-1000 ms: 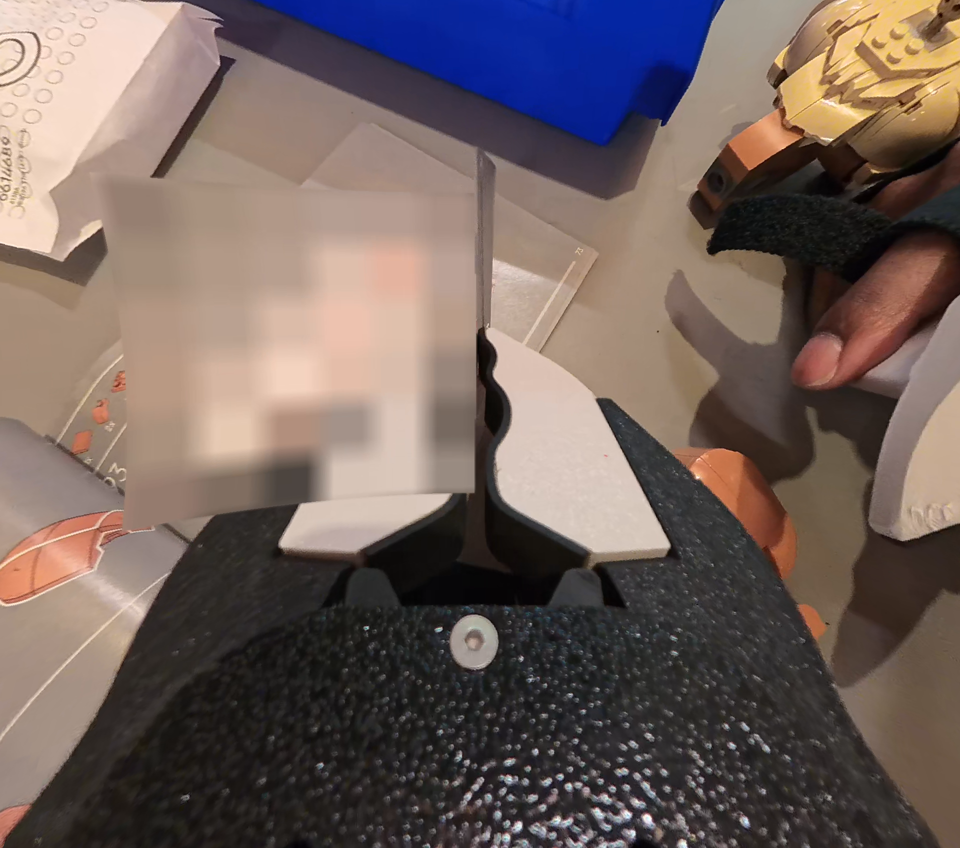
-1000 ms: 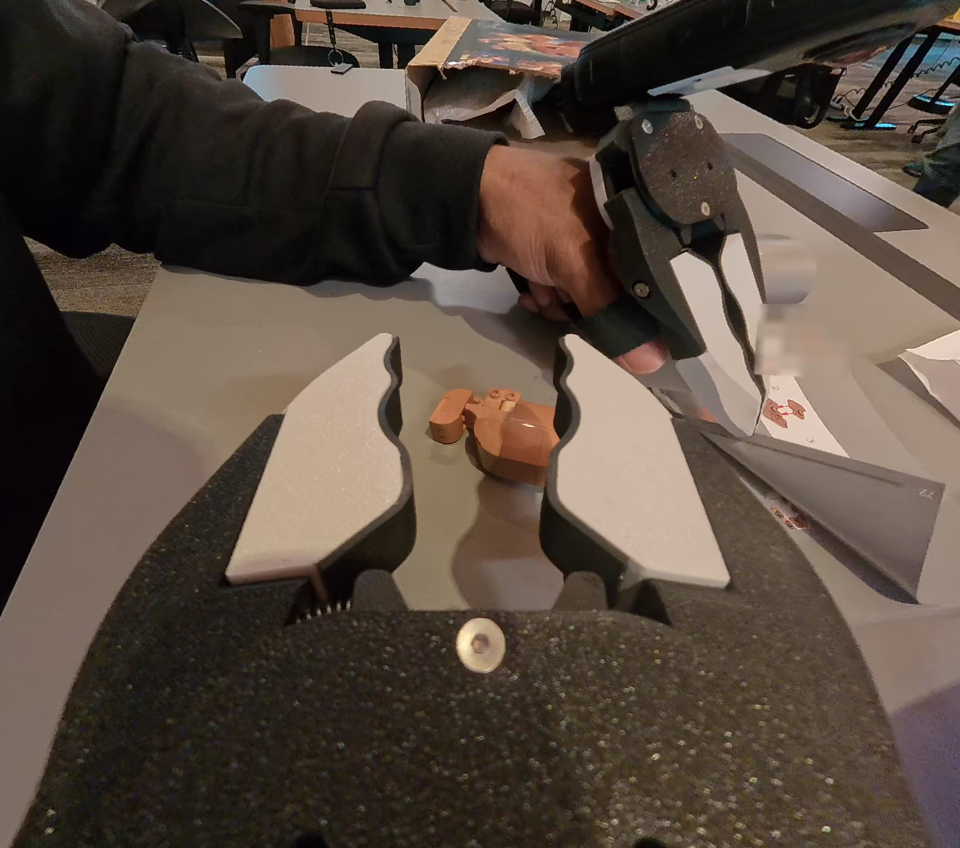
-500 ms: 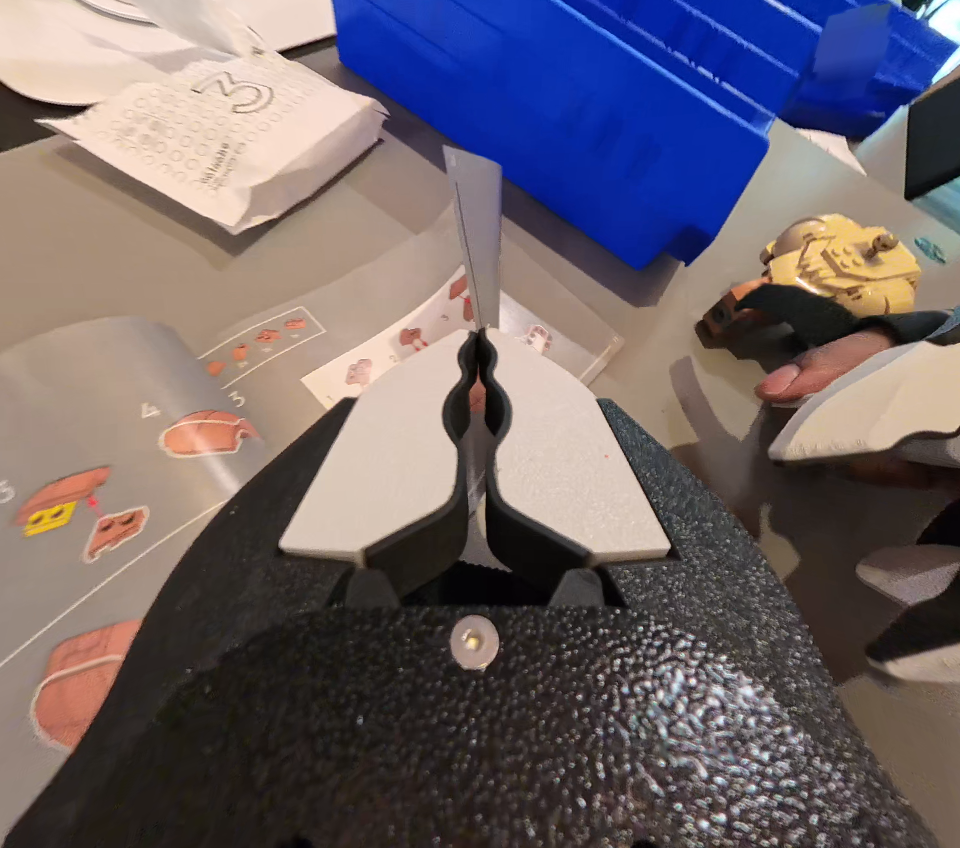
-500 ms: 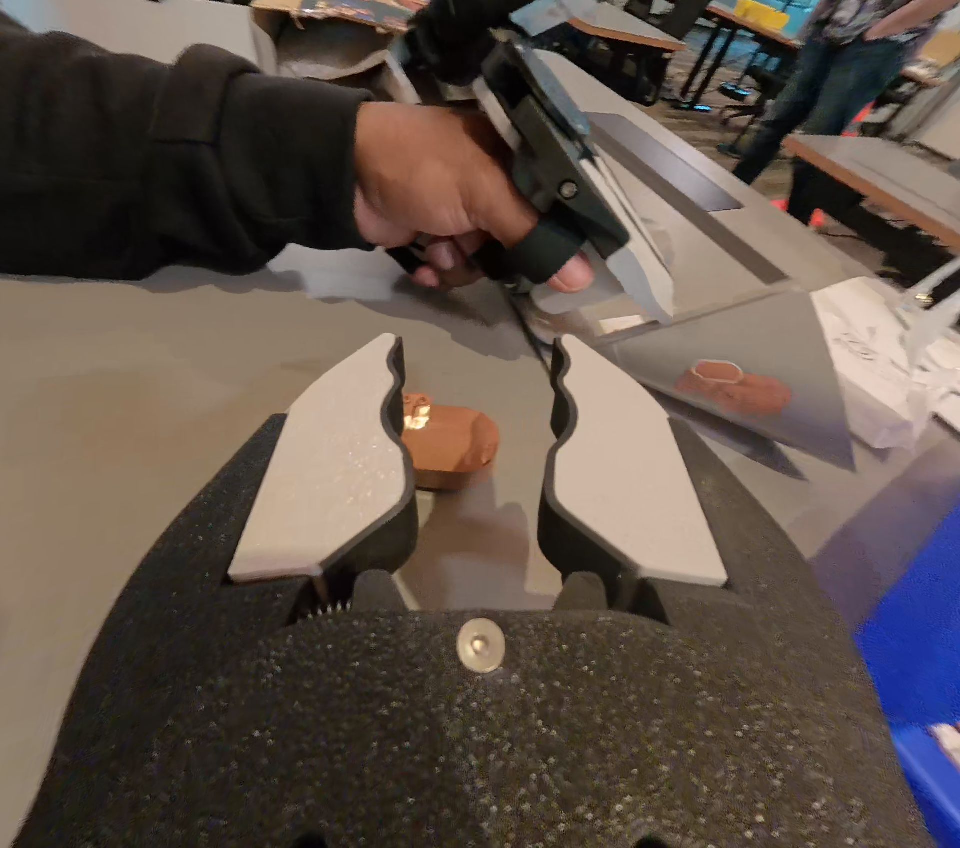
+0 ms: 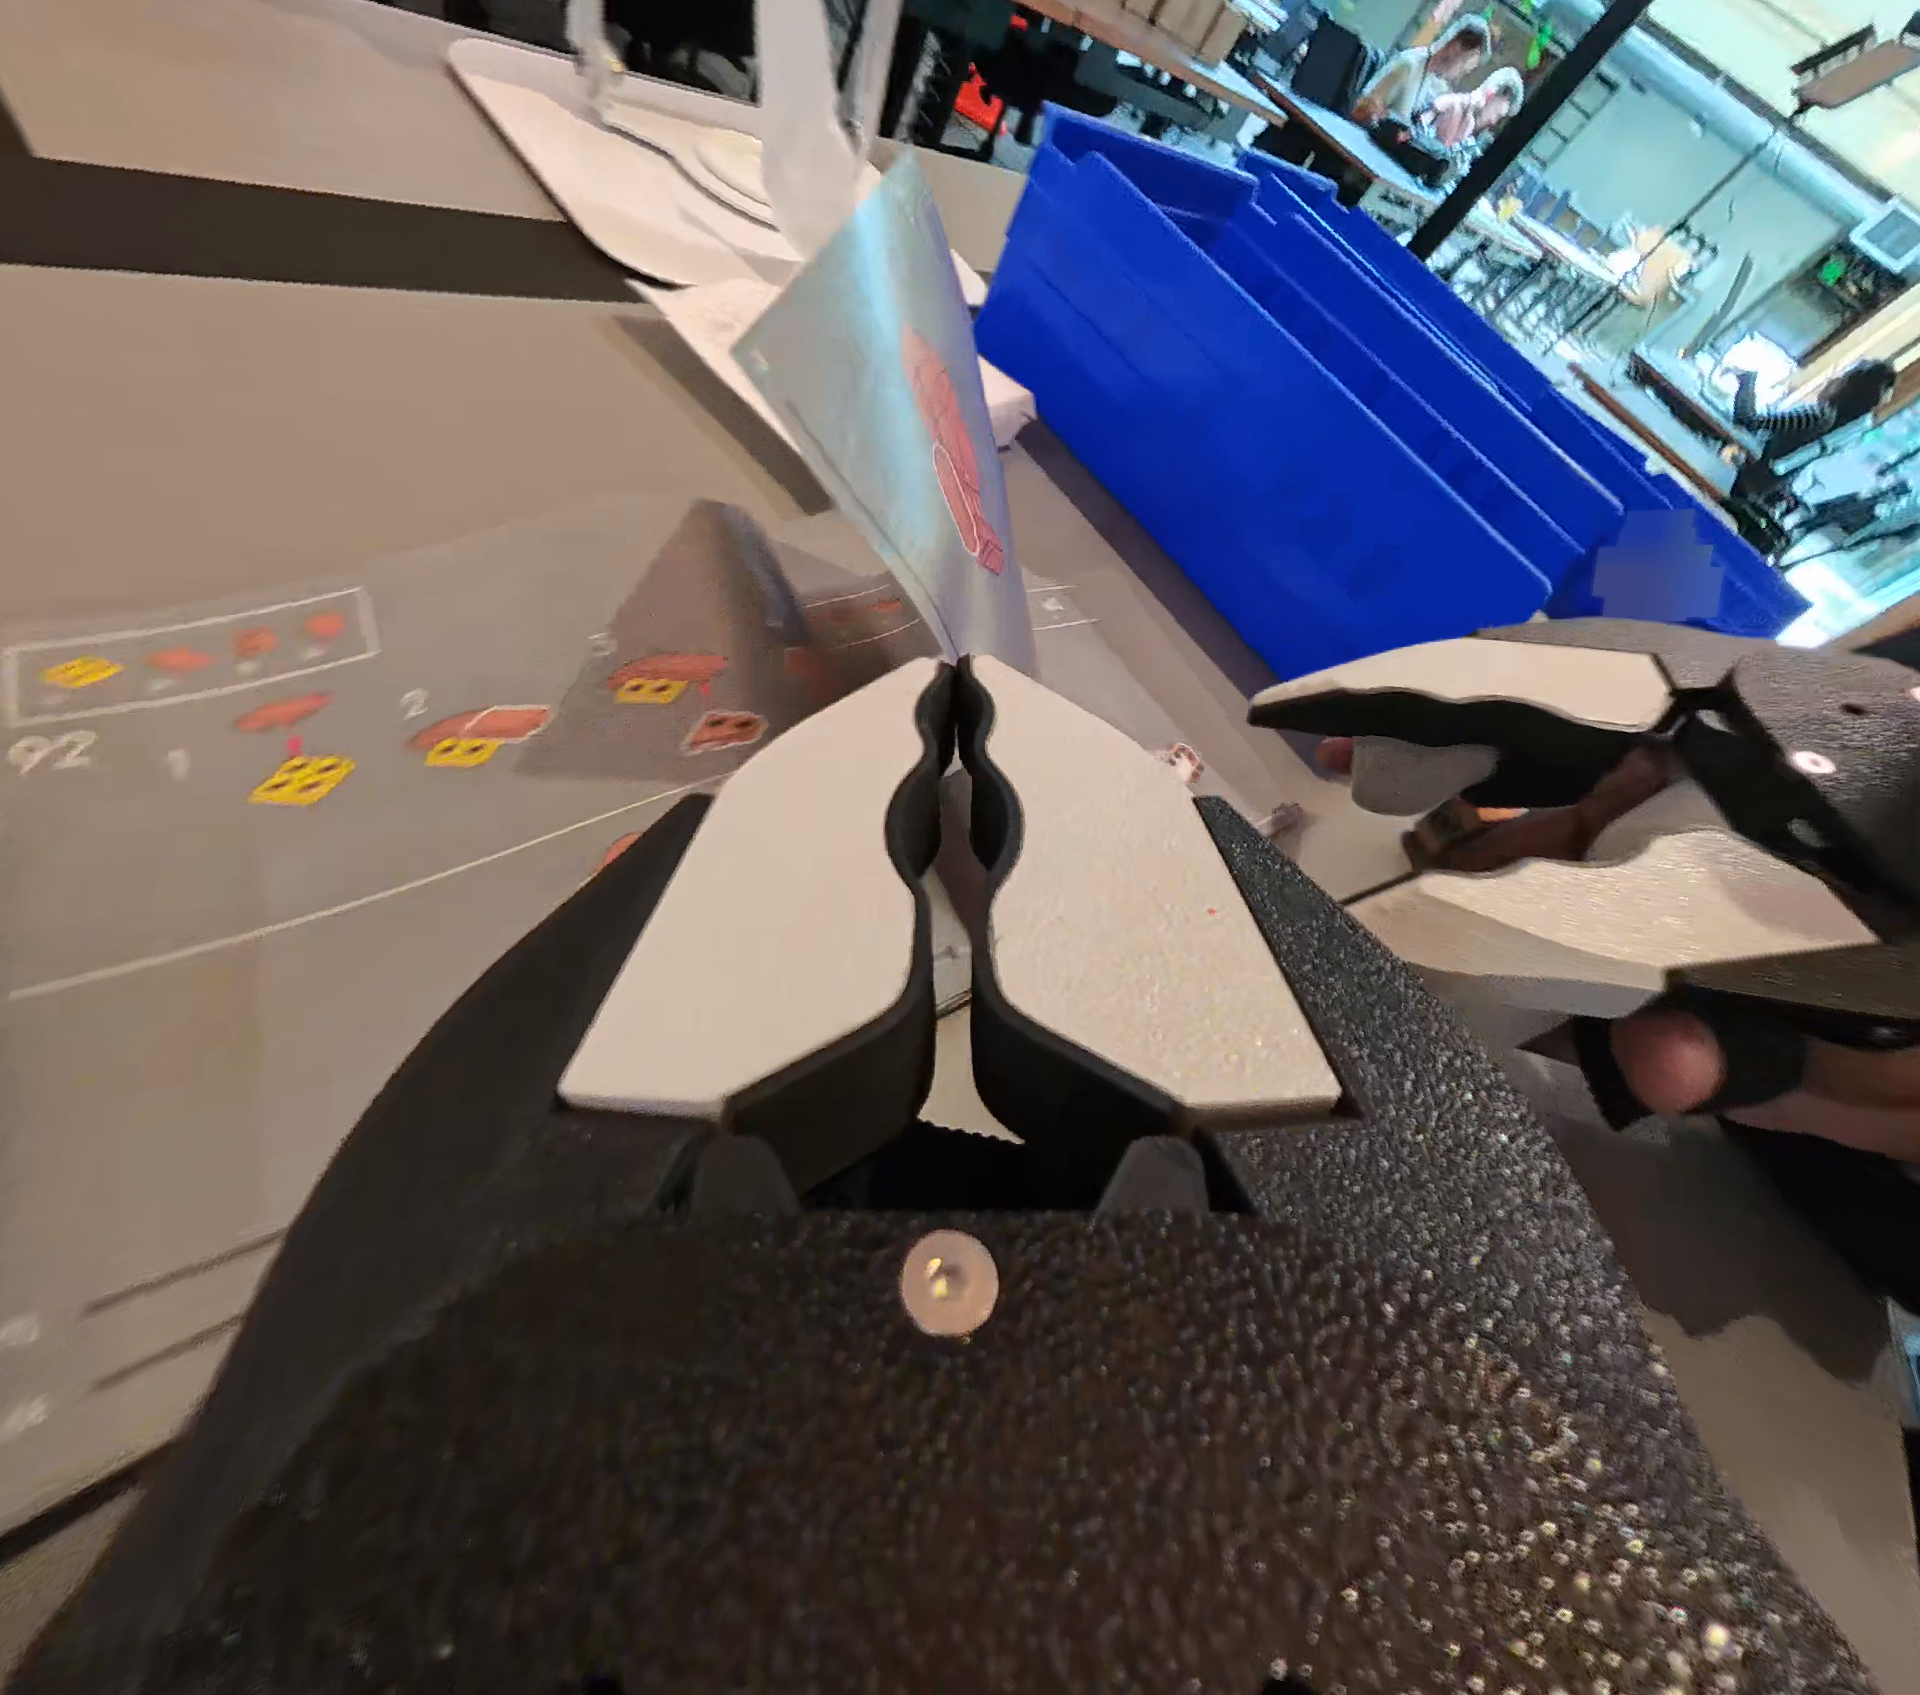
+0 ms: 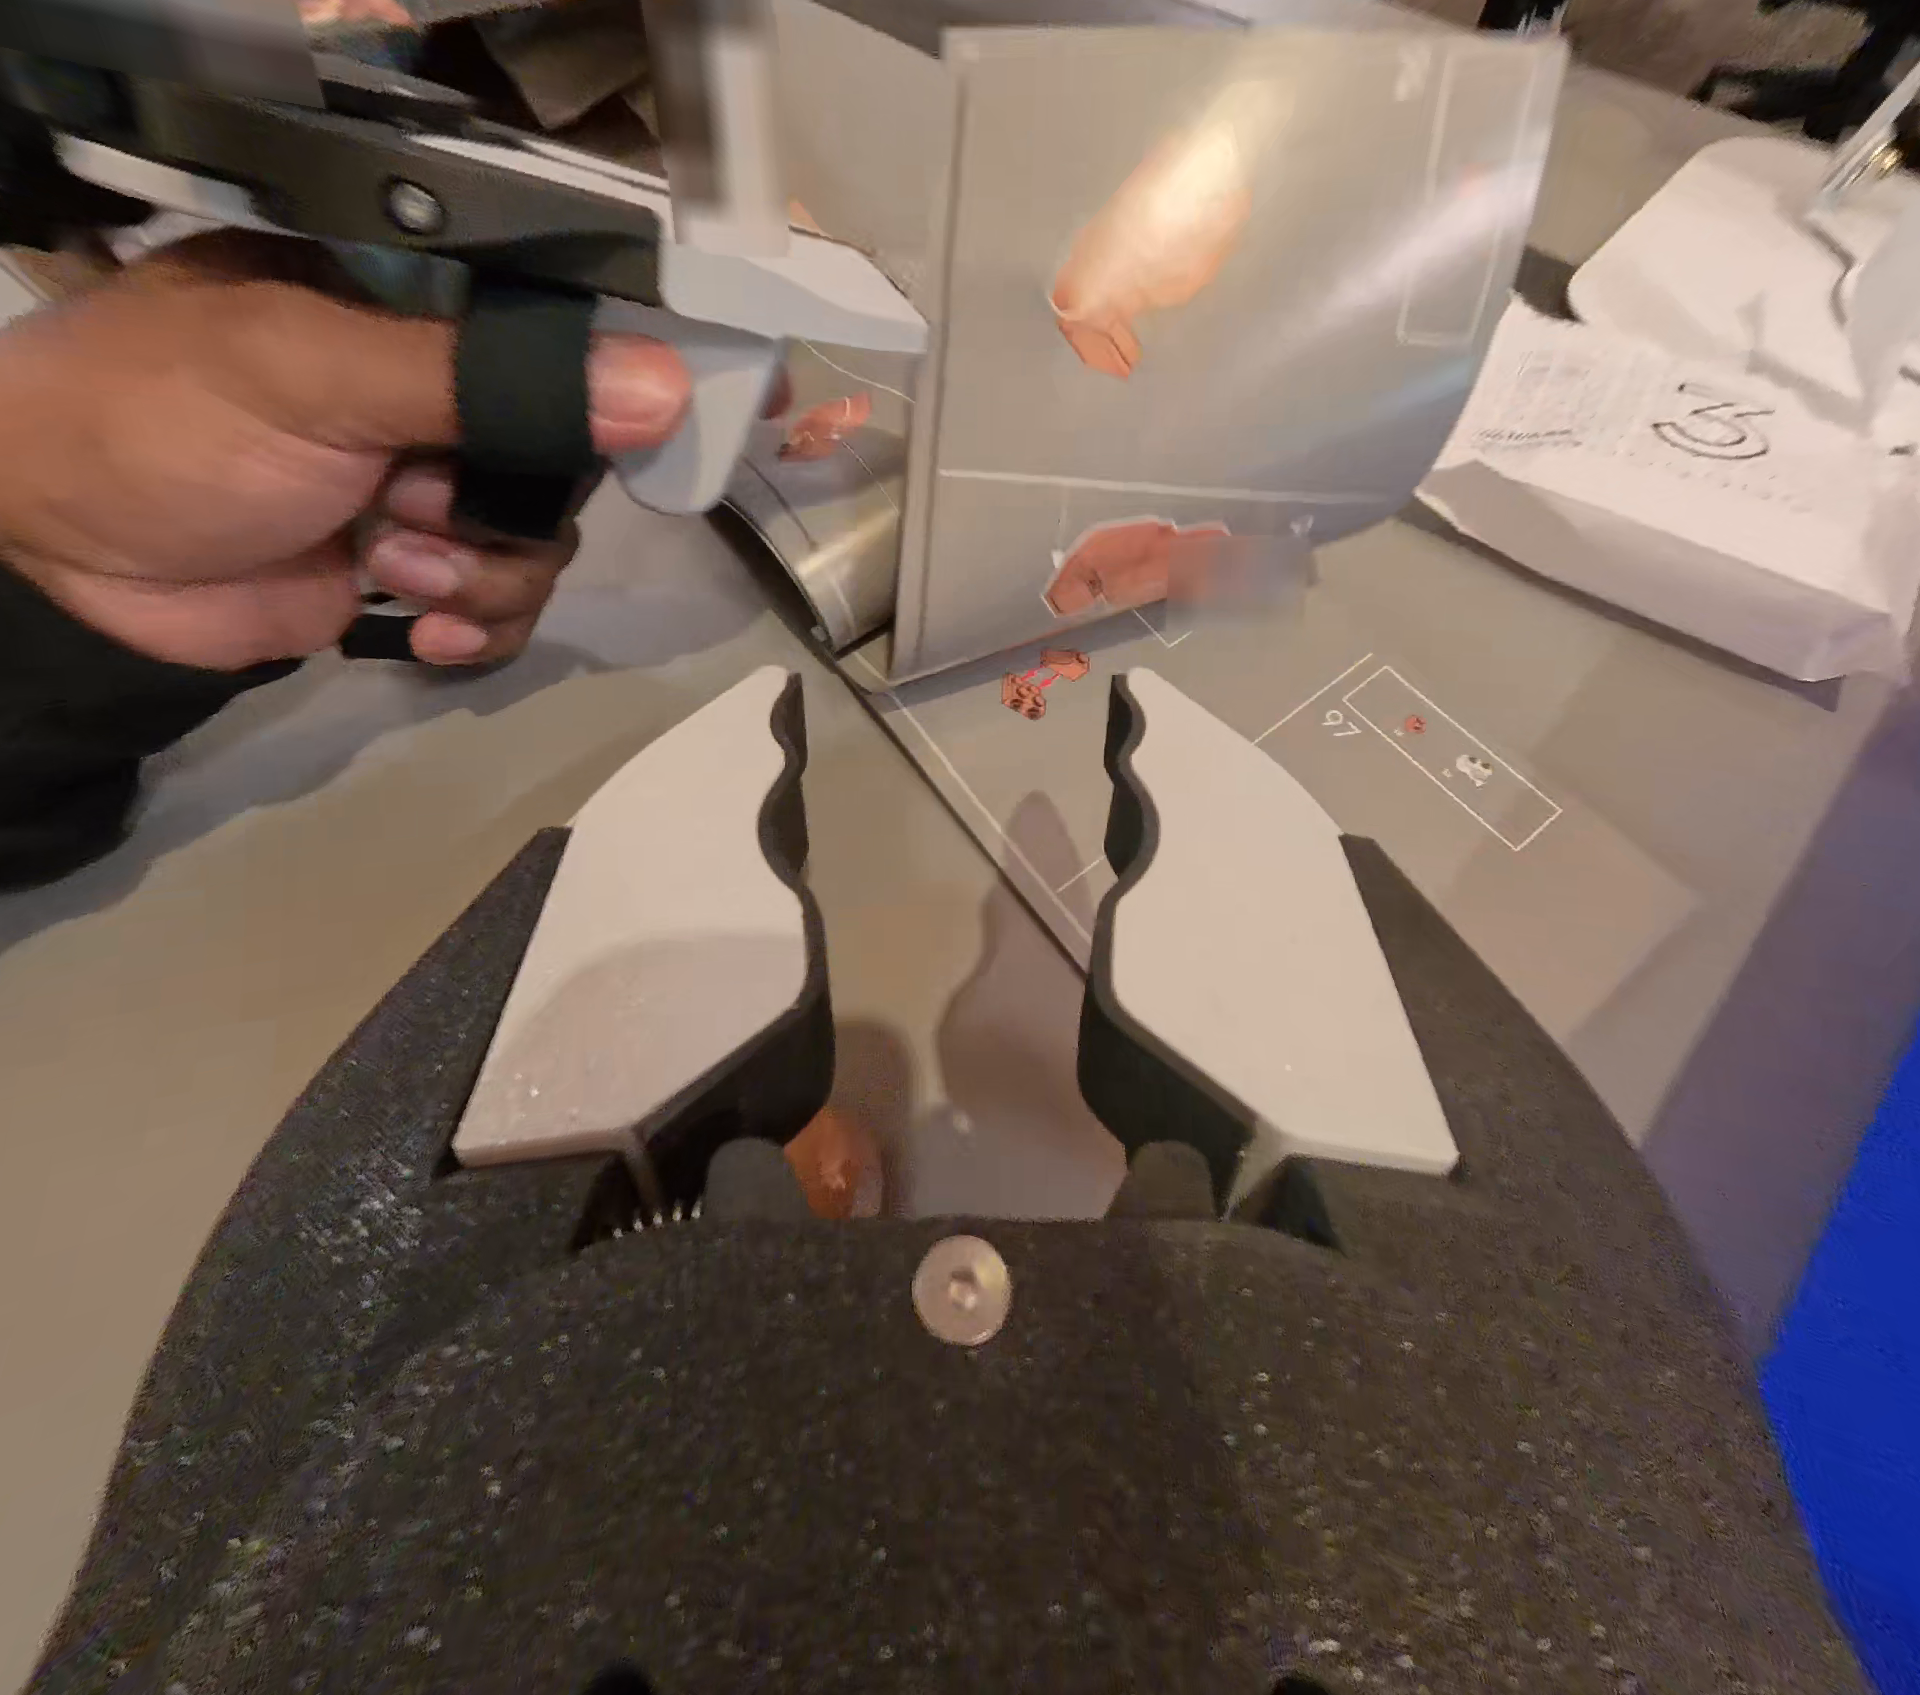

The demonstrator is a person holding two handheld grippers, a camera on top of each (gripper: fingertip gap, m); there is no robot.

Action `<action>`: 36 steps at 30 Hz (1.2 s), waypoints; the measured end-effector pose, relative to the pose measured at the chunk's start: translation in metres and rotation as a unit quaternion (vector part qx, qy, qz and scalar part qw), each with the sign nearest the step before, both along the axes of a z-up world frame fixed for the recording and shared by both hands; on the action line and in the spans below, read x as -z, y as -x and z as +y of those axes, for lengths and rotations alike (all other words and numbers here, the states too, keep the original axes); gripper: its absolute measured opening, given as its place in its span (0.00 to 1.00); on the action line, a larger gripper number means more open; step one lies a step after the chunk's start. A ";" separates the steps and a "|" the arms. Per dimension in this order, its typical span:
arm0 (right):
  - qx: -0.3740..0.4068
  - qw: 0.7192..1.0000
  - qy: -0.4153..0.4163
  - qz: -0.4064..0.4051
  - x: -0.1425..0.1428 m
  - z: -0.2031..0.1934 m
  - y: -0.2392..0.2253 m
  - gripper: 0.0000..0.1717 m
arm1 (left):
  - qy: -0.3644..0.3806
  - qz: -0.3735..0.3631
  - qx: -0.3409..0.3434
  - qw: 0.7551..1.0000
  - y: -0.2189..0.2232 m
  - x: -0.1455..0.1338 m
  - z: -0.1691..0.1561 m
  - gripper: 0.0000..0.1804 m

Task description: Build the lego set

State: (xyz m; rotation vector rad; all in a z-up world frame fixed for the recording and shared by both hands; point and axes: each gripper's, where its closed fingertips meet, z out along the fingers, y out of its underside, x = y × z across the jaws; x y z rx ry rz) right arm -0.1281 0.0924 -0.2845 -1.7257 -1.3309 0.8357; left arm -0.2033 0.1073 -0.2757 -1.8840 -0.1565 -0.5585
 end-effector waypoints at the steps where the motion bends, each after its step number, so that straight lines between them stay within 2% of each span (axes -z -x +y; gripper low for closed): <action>1: 0.002 1.000 0.006 -0.010 0.004 0.003 0.005 0.33 | 0.002 -0.006 -0.009 1.000 0.007 0.001 -0.003 0.00; 9: -0.014 0.995 0.058 -0.079 0.032 0.010 0.033 0.33 | 0.028 -0.024 -0.053 0.998 0.043 0.013 -0.022 0.00; 15: -0.039 0.991 0.069 -0.109 0.046 0.008 0.053 0.34 | 0.071 -0.022 -0.040 0.996 0.051 0.027 -0.030 0.00; 17: -0.047 0.991 0.072 -0.105 0.046 0.006 0.059 0.33 | 0.087 -0.003 -0.043 0.995 0.056 0.030 -0.032 0.09; 21: -0.055 0.992 0.062 -0.094 0.043 0.005 0.063 0.33 | 0.131 0.063 -0.020 0.989 0.057 0.040 -0.040 0.19; 28: -0.066 0.993 0.054 -0.084 0.042 0.003 0.062 0.33 | 0.129 0.147 -0.001 0.981 0.061 0.023 -0.052 0.22; 31: -0.069 0.993 0.046 -0.082 0.042 0.003 0.061 0.33 | 0.149 0.250 -0.024 0.956 0.074 0.017 -0.063 0.22; 34: -0.072 0.993 0.044 -0.082 0.042 0.001 0.061 0.33 | 0.197 0.370 -0.057 0.906 0.095 0.020 -0.077 0.23; 36: -0.073 0.993 0.042 -0.082 0.042 0.001 0.062 0.33 | 0.231 0.407 -0.053 0.882 0.100 0.029 -0.085 0.25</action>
